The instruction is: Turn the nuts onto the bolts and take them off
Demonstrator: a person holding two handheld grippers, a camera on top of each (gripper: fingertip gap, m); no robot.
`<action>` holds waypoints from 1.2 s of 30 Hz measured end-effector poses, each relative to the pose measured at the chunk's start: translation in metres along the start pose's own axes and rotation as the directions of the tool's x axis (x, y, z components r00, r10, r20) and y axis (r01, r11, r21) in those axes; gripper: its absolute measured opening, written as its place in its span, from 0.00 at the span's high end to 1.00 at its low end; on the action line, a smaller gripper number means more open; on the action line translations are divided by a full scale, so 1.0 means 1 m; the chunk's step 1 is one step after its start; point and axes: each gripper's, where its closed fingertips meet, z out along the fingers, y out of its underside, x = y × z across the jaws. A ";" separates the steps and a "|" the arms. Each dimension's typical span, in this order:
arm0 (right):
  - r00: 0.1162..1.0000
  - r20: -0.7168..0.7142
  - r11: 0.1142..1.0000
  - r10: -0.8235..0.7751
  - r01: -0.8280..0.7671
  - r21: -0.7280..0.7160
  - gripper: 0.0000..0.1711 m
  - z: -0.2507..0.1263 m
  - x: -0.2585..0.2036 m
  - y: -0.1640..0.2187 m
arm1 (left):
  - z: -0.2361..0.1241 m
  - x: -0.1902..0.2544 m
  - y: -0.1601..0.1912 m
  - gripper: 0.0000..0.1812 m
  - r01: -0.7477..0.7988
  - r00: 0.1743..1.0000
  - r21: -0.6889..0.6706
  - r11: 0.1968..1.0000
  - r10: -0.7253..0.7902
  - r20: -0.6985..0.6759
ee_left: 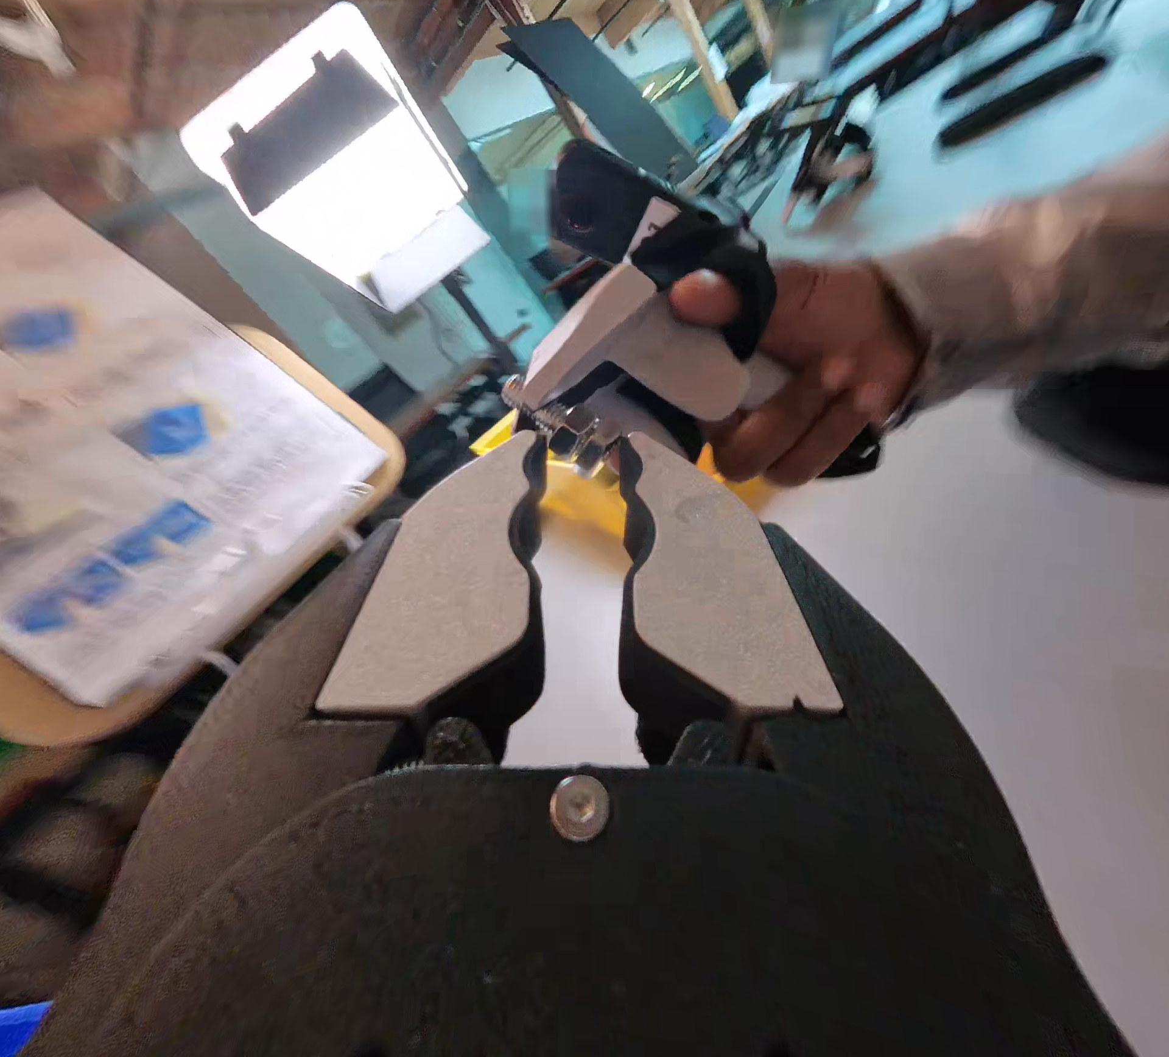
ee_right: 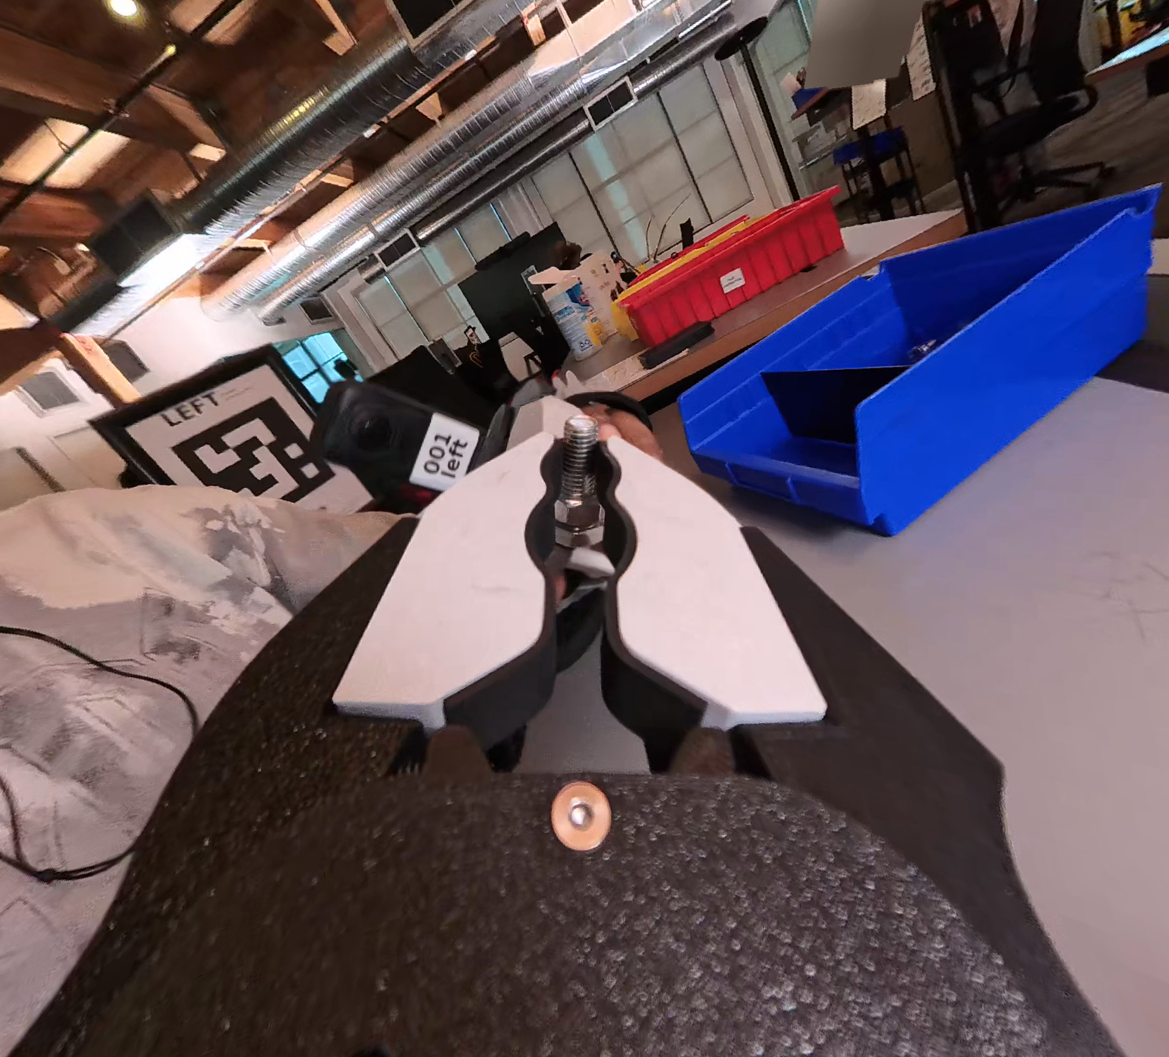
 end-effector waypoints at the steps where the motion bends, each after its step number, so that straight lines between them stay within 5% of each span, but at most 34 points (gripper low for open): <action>1: 0.999 -0.009 0.999 -0.035 0.035 0.009 0.95 -0.002 -0.001 -0.003 | 0.000 -0.002 -0.003 0.86 0.146 0.989 0.025 0.989 -0.145 -0.032; 4: 0.984 -0.019 0.984 -0.176 0.176 0.023 0.95 -0.011 -0.006 -0.010 | 0.002 -0.006 -0.002 0.80 0.510 0.849 0.008 0.860 -0.501 -0.170; 9: 0.922 -0.078 0.925 -0.379 0.379 -0.004 0.94 -0.015 -0.009 -0.007 | 0.004 0.007 -0.002 0.79 0.720 0.636 -0.065 0.691 -0.695 -0.334; 27: 0.913 -0.085 0.916 -0.400 0.400 -0.014 0.94 -0.009 -0.003 0.006 | 0.010 0.017 0.011 0.90 0.778 0.557 -0.107 0.619 -0.759 -0.337; 36: 0.884 -0.195 0.904 -0.426 0.426 -0.042 0.84 -0.018 0.008 -0.005 | 0.007 0.000 0.012 0.90 0.733 0.659 -0.002 0.680 -0.711 -0.243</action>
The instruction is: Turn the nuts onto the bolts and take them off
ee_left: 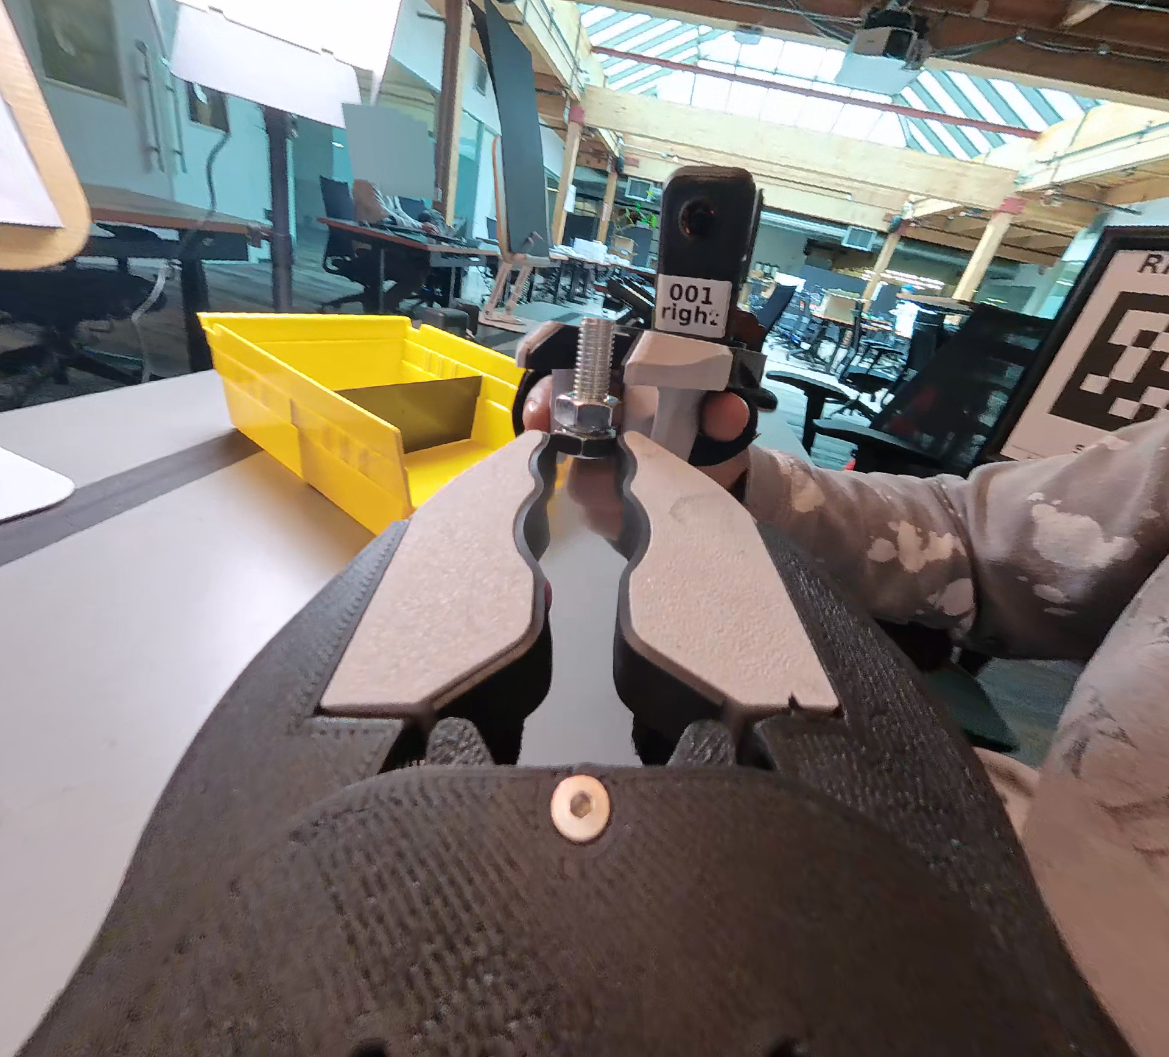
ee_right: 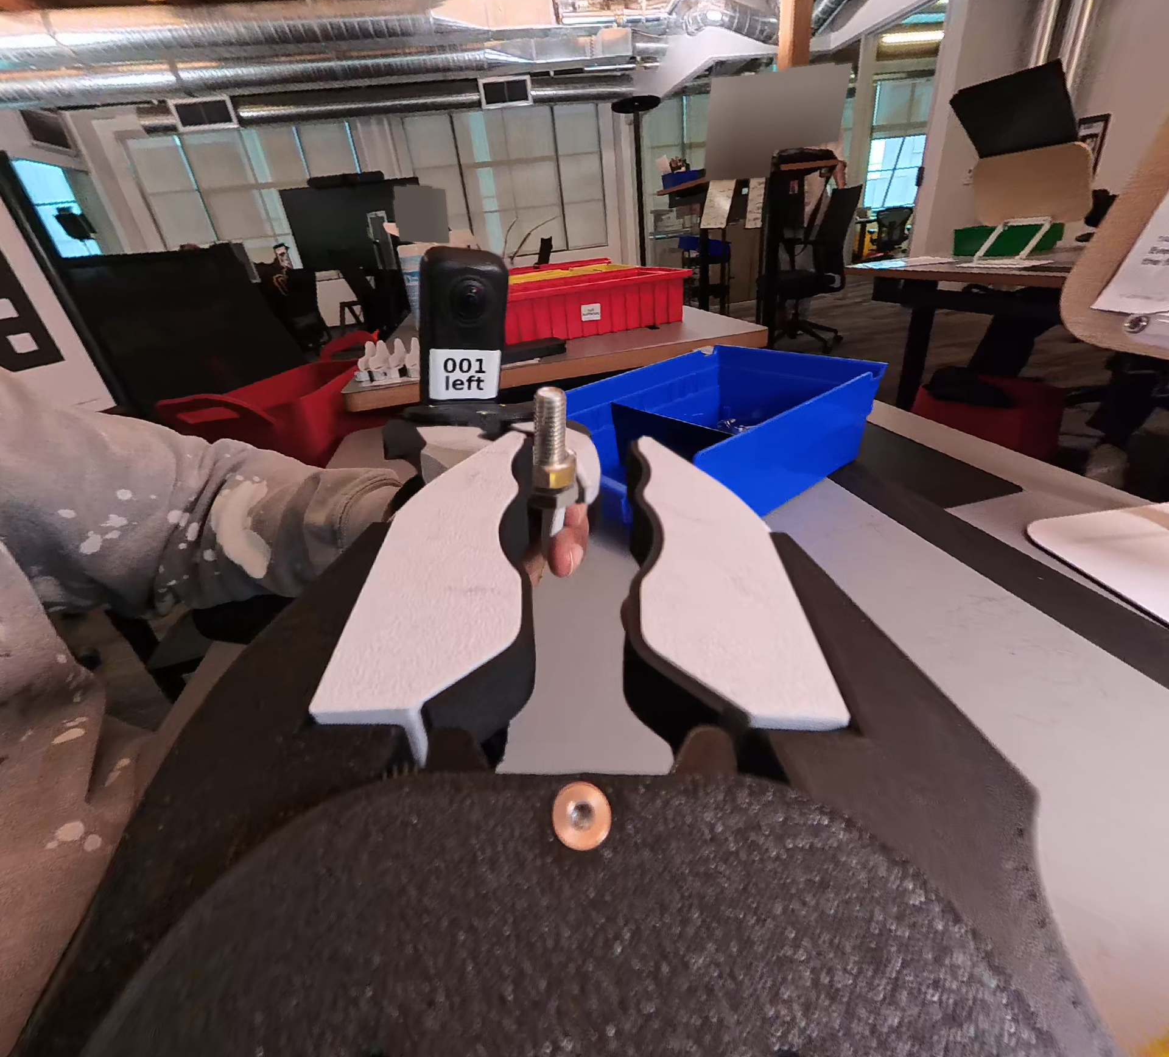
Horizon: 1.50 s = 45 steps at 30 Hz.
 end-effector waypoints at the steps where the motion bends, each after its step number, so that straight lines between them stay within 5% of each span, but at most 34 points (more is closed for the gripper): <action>1: 1.000 -0.008 1.000 0.008 -0.008 -0.002 0.83 -0.001 0.002 0.000 | -0.001 -0.003 -0.002 0.90 -0.010 1.000 0.013 1.000 0.010 0.018; 9: 0.999 -0.010 0.998 0.042 -0.043 -0.054 0.80 0.006 0.001 0.012 | -0.001 -0.001 -0.001 0.90 -0.012 1.000 0.028 1.000 0.012 0.010; 13: 0.991 -0.126 0.998 0.045 -0.039 0.051 0.97 -0.013 0.028 -0.005 | -0.006 0.002 -0.012 0.90 0.023 0.999 0.080 0.997 -0.020 -0.037; 23: 0.998 -0.015 0.997 0.056 -0.057 -0.054 0.80 0.007 -0.003 0.008 | -0.004 0.003 -0.007 0.90 0.010 0.999 0.073 0.997 -0.007 -0.032; 26: 0.990 -0.134 0.999 0.041 -0.041 0.003 0.96 -0.006 0.021 -0.002 | -0.007 0.006 -0.015 0.90 0.021 0.998 0.103 0.994 -0.014 -0.063; 36: 0.999 -0.039 0.998 0.034 -0.036 -0.060 0.77 0.006 -0.001 0.007 | -0.004 0.003 -0.008 0.90 -0.024 1.000 0.079 0.997 0.025 -0.012; 39: 0.982 -0.182 0.999 0.043 -0.040 0.023 0.97 -0.009 0.028 -0.004 | -0.007 0.002 -0.013 0.90 -0.032 0.999 0.092 0.995 0.033 -0.015; 45: 0.997 -0.051 0.998 0.052 -0.053 -0.015 0.80 0.004 -0.001 -0.001 | -0.005 0.001 -0.008 0.90 -0.043 0.999 0.084 0.996 0.043 0.003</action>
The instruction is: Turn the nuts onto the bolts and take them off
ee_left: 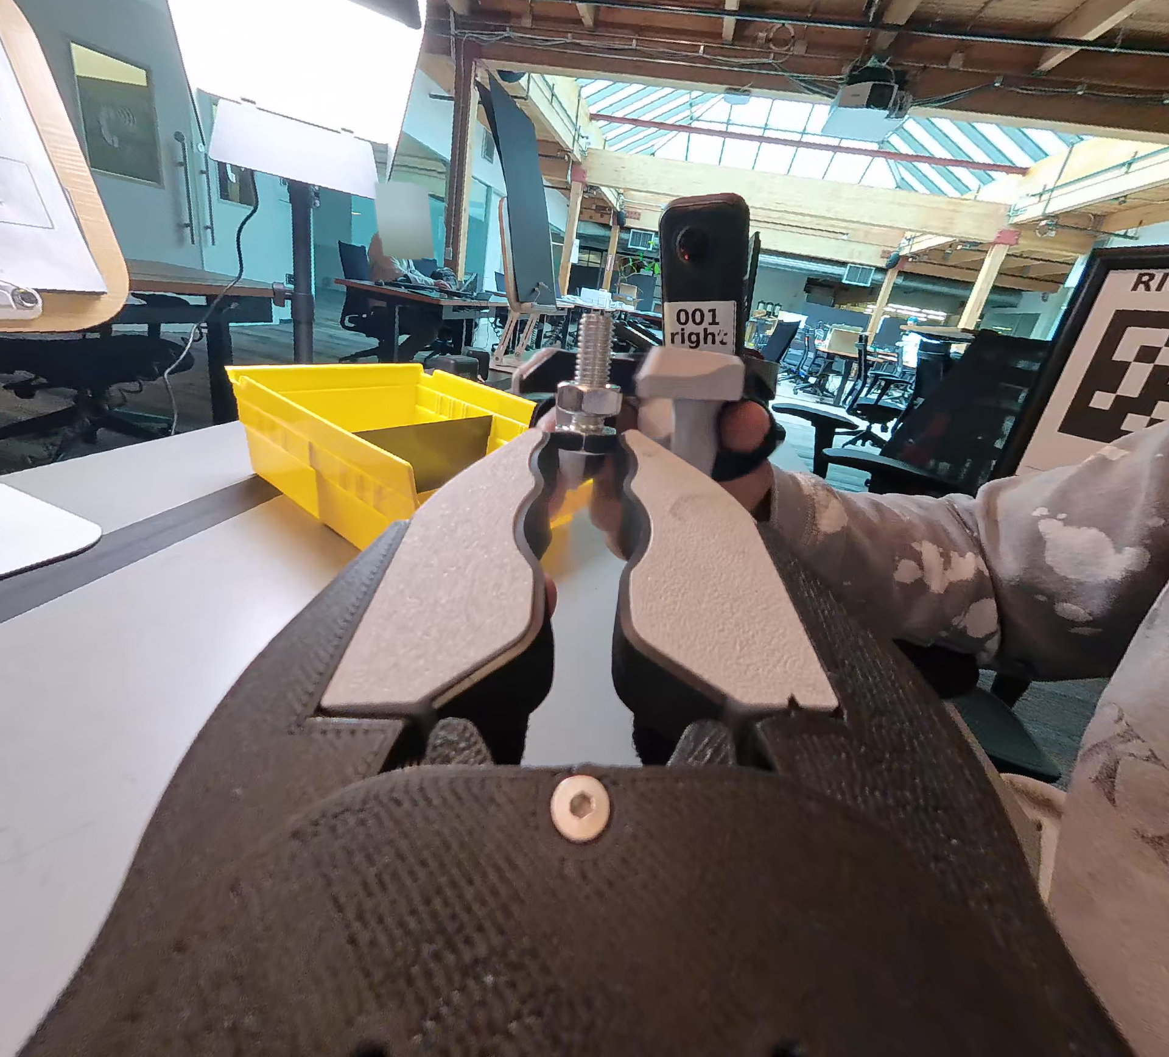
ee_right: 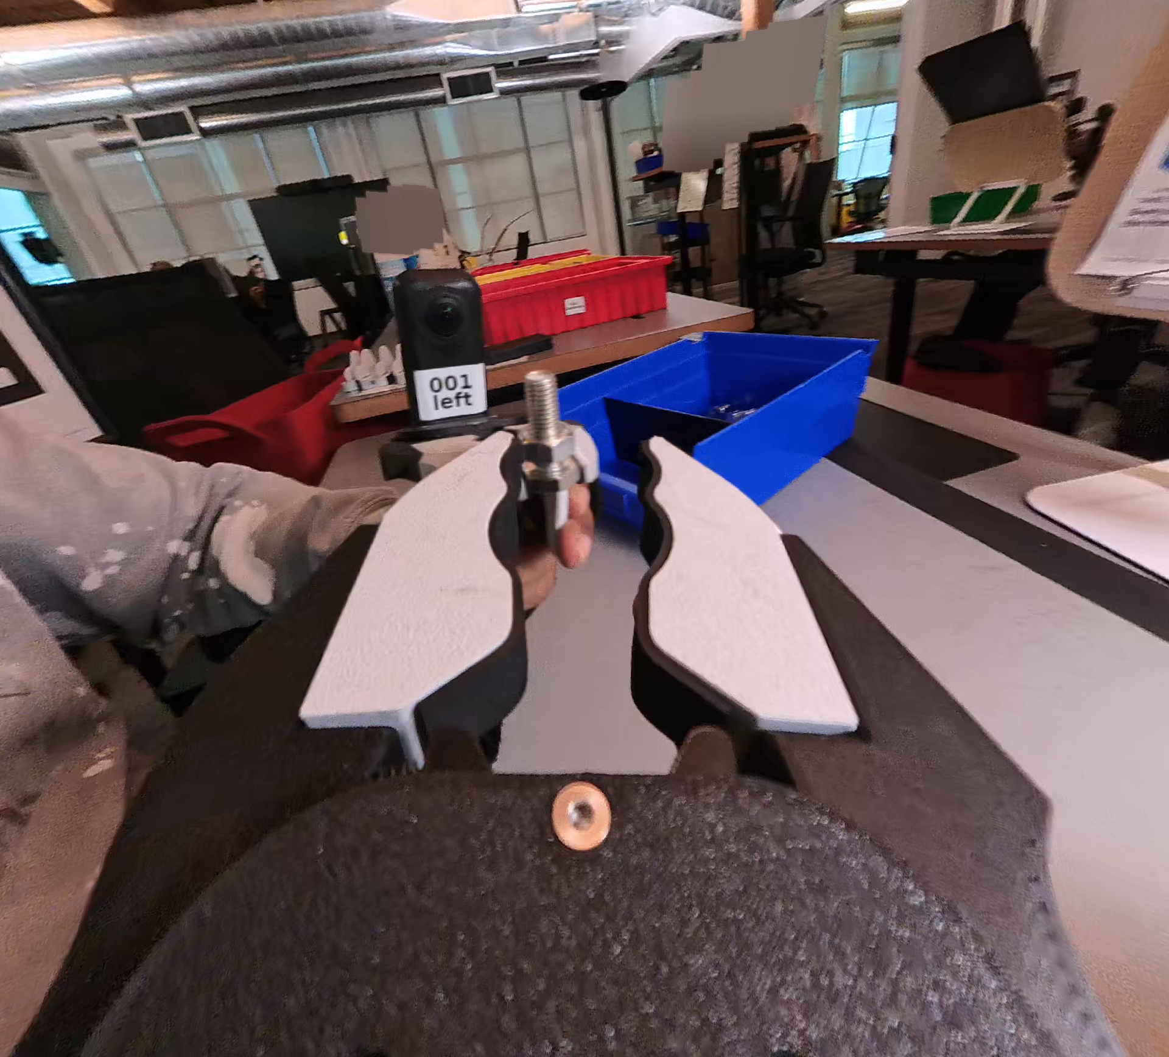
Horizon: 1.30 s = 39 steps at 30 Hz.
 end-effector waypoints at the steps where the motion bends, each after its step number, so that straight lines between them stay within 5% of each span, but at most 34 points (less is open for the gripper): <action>1: 1.000 0.019 1.000 0.009 -0.009 -0.015 0.78 0.003 -0.005 0.003 | 0.000 0.001 0.000 0.90 -0.001 1.000 0.001 1.000 0.001 -0.002; 4: 1.000 -0.004 1.000 0.009 -0.009 -0.030 0.78 0.005 0.000 0.007 | 0.000 0.000 -0.001 0.90 -0.006 1.000 -0.002 1.000 0.006 0.013; 7: 0.994 -0.106 0.999 0.022 -0.019 0.027 0.93 -0.006 0.021 -0.001 | -0.004 -0.002 -0.009 0.90 0.008 1.000 0.032 0.999 -0.008 -0.001; 13: 0.999 0.001 0.999 0.035 -0.035 0.007 0.78 0.002 -0.001 0.000 | -0.002 0.000 -0.005 0.90 0.016 1.000 0.031 0.999 -0.016 -0.002; 16: 1.000 -0.005 1.000 0.027 -0.027 -0.005 0.77 0.005 -0.001 0.003 | -0.001 0.001 -0.005 0.90 0.024 1.000 0.033 0.999 -0.023 -0.002; 19: 0.989 -0.133 0.997 0.067 -0.062 0.047 0.92 -0.010 0.030 -0.004 | -0.003 0.001 -0.009 0.90 0.036 0.999 0.050 0.998 -0.036 -0.016; 26: 0.999 -0.016 1.000 0.028 -0.028 -0.006 0.78 0.006 -0.003 0.001 | -0.001 0.000 -0.004 0.90 0.037 0.999 0.037 0.999 -0.037 -0.010; 28: 0.999 -0.031 0.999 0.034 -0.034 -0.002 0.79 0.006 0.001 0.002 | -0.002 -0.001 -0.005 0.90 0.045 0.999 0.044 0.998 -0.045 0.001; 29: 0.995 -0.083 0.998 0.057 -0.056 0.012 0.91 0.002 0.012 0.001 | -0.003 0.000 -0.008 0.90 0.055 0.998 0.055 0.997 -0.054 -0.023; 31: 0.986 -0.148 0.997 0.072 -0.066 0.046 0.94 -0.008 0.030 -0.003 | -0.004 -0.001 -0.010 0.90 0.041 0.999 0.056 0.998 -0.041 -0.009; 39: 0.999 -0.026 0.999 0.043 -0.043 0.003 0.78 0.008 -0.002 0.001 | -0.001 0.002 -0.003 0.90 0.045 0.999 0.038 0.998 -0.044 -0.014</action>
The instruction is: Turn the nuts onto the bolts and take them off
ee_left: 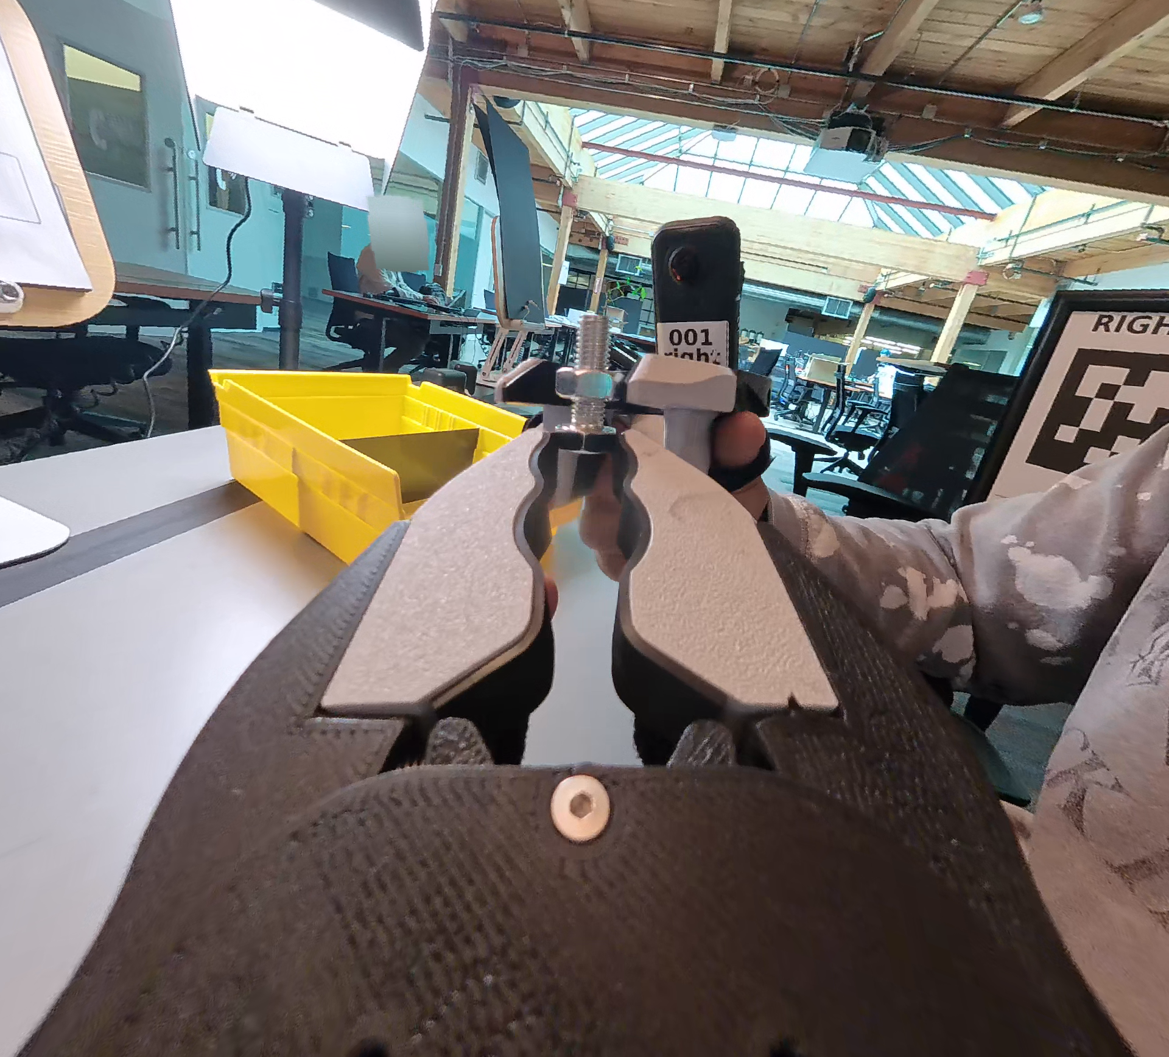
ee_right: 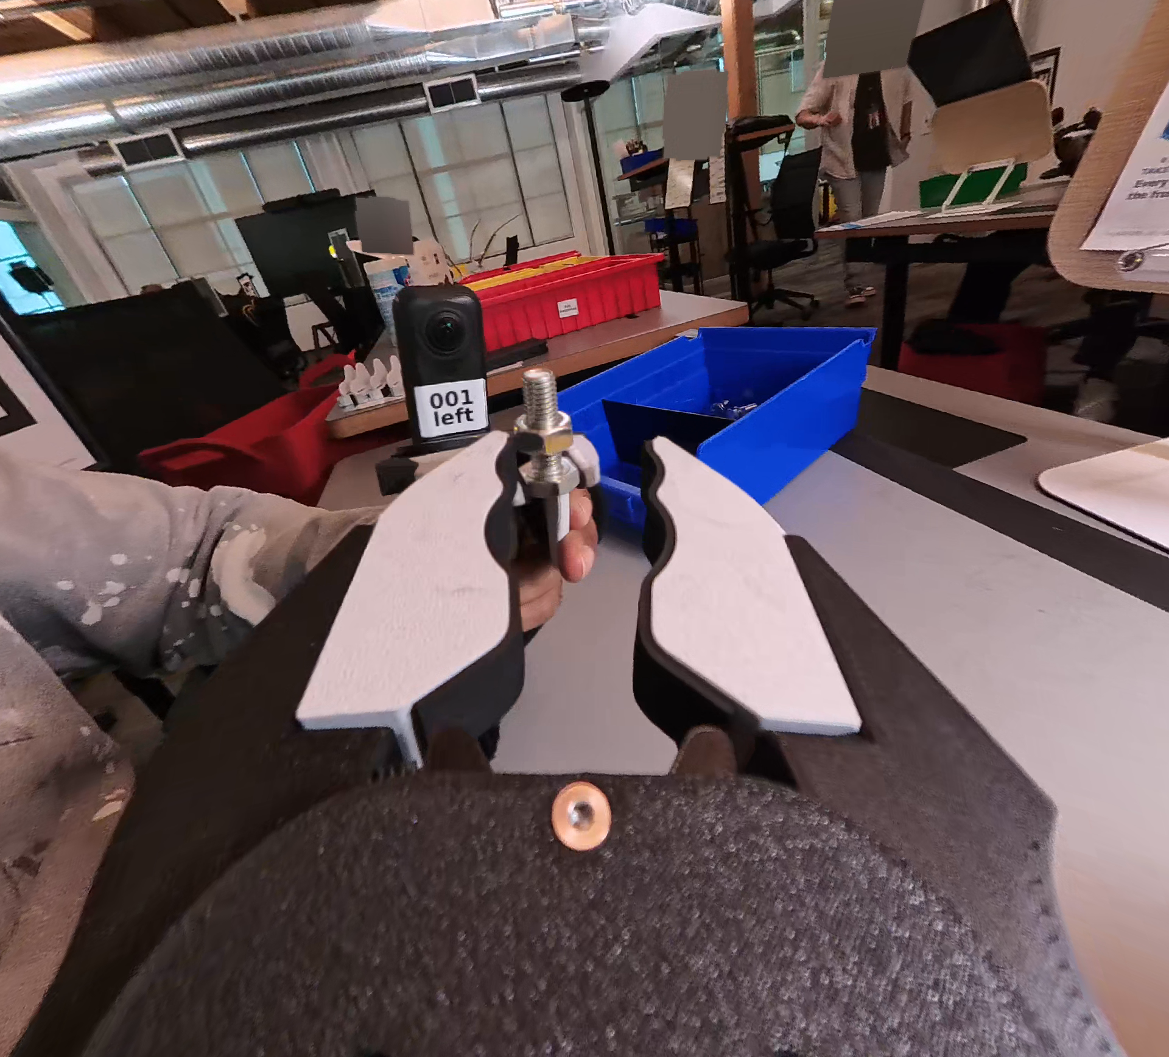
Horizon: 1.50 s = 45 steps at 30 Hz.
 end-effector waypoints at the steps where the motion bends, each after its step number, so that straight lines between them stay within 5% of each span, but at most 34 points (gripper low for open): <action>1: 1.000 -0.006 1.000 -0.003 0.003 0.003 0.78 -0.001 0.003 -0.001 | 0.000 -0.001 -0.001 0.90 0.006 1.000 0.003 1.000 -0.006 0.008; 4: 0.993 -0.118 0.998 0.013 -0.006 0.057 0.94 -0.014 0.027 -0.009 | -0.003 -0.003 -0.005 0.90 0.005 1.000 0.016 1.000 -0.005 0.002; 11: 1.000 -0.006 1.000 -0.008 0.009 0.011 0.78 0.000 -0.003 -0.004 | 0.000 0.000 0.001 0.90 -0.001 1.000 -0.001 1.000 0.001 0.001; 14: 1.000 -0.024 1.000 0.002 -0.001 0.009 0.79 -0.002 0.004 -0.004 | -0.001 -0.003 0.001 0.90 0.013 1.000 0.000 1.000 -0.013 0.015; 17: 0.992 -0.128 0.997 0.007 0.002 0.072 0.95 -0.013 0.023 -0.012 | -0.004 -0.005 -0.006 0.90 0.014 1.000 0.026 1.000 -0.014 0.008; 23: 1.000 -0.010 0.999 0.006 -0.006 0.046 0.81 -0.004 -0.001 -0.010 | -0.001 -0.002 -0.002 0.90 0.014 1.000 0.020 1.000 -0.014 0.002; 29: 1.000 0.021 1.000 -0.021 0.020 0.013 0.89 0.002 -0.011 -0.005 | 0.002 0.003 0.005 0.90 0.006 1.000 -0.012 1.000 -0.006 -0.015; 45: 0.996 0.066 0.995 -0.058 0.063 -0.071 0.89 -0.003 -0.007 0.009 | 0.006 0.000 0.020 0.89 0.059 0.998 -0.109 0.992 -0.062 -0.024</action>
